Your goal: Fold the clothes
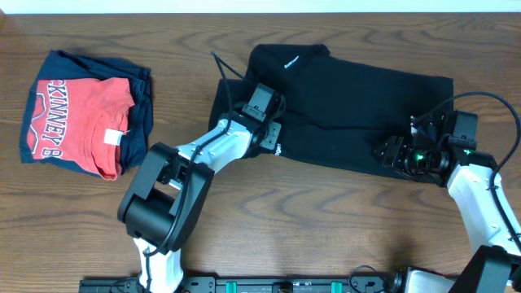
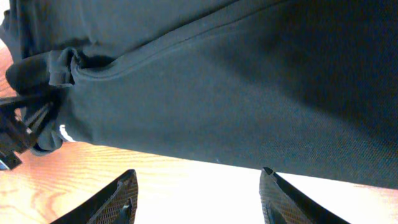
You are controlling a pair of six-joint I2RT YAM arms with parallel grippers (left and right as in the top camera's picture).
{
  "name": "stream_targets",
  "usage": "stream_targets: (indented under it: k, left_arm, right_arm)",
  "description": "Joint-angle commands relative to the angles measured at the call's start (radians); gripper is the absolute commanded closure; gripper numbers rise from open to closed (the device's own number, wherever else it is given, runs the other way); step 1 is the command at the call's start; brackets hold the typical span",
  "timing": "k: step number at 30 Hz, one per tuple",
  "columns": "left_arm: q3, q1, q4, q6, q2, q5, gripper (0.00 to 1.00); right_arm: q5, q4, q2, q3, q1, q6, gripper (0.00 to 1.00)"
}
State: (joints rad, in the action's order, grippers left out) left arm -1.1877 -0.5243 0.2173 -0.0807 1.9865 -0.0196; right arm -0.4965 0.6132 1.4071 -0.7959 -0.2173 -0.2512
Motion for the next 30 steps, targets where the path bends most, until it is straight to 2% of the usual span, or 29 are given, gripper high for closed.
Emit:
stream_targets:
  k: [1,8,23,26,30]
  left_arm:
    - [-0.005,0.008,-0.031,-0.003,0.074,0.010,0.94]
    - [-0.023,0.023,-0.128,-0.003,0.063,0.009,0.94]
    - [-0.034,0.031,-0.004,0.001,0.033,0.051,0.93]
    - [-0.034,0.032,-0.045,0.001,0.033,0.109,0.93]
    - [-0.034,0.037,-0.147,0.010,0.033,0.112,0.93]
  right_arm:
    - [0.000,0.000,-0.006,-0.012,0.009,0.013,0.39]
    - [0.000,0.001,-0.006,-0.012,0.009,0.013,0.40]
    - [0.023,0.003,-0.006,-0.012,0.009,0.013,0.39]
    - [0.023,-0.001,-0.006,-0.012,0.009,0.013,0.39]
    - [0.023,-0.001,-0.006,-0.012,0.009,0.013,0.39]
